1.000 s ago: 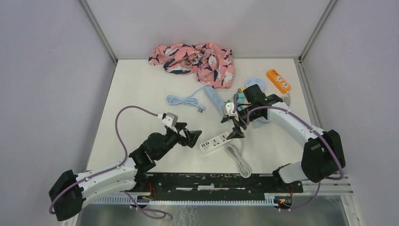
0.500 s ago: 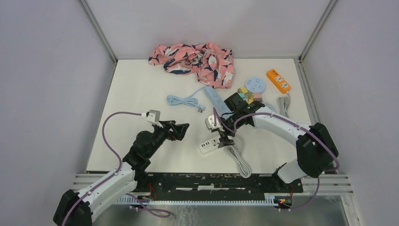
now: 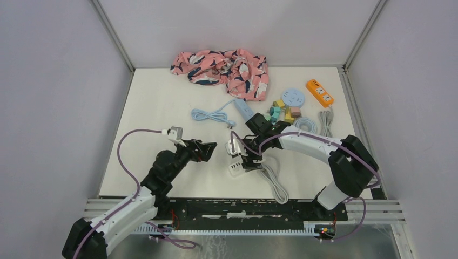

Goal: Pull the plug off the socket
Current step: Move the socket to the center of the board.

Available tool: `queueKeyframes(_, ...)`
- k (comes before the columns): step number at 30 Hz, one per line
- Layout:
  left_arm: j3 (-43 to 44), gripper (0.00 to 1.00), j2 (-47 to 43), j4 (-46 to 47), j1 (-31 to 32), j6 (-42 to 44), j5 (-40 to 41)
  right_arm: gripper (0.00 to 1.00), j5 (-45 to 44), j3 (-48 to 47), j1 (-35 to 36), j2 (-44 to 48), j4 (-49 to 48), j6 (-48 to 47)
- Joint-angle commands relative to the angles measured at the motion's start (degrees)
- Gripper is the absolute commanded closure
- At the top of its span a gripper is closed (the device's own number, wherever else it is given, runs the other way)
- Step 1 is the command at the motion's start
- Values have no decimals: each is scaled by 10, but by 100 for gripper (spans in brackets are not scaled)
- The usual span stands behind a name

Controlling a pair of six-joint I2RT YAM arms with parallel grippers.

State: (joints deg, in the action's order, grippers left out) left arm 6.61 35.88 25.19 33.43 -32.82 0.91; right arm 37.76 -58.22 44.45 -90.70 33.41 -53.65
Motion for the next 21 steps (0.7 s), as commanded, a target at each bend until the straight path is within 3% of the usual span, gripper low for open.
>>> queueKeyframes(1, -4, 1, -10, 1, -5, -16, -6, 20, -36, -10, 12, -14, -29, 31)
queueKeyframes(12, -6, 1, -30, -18, -6, -10, 4, 23, -79, -19, 33, -51, -23, 25)
queueKeyframes(16, -7, 1, -39, -26, -6, -9, 6, 31, -100, -32, 39, -70, -7, 20)
queueKeyframes(21, -12, 0, -58, -36, -6, -10, 15, 50, -131, -57, 40, -82, -3, 50)
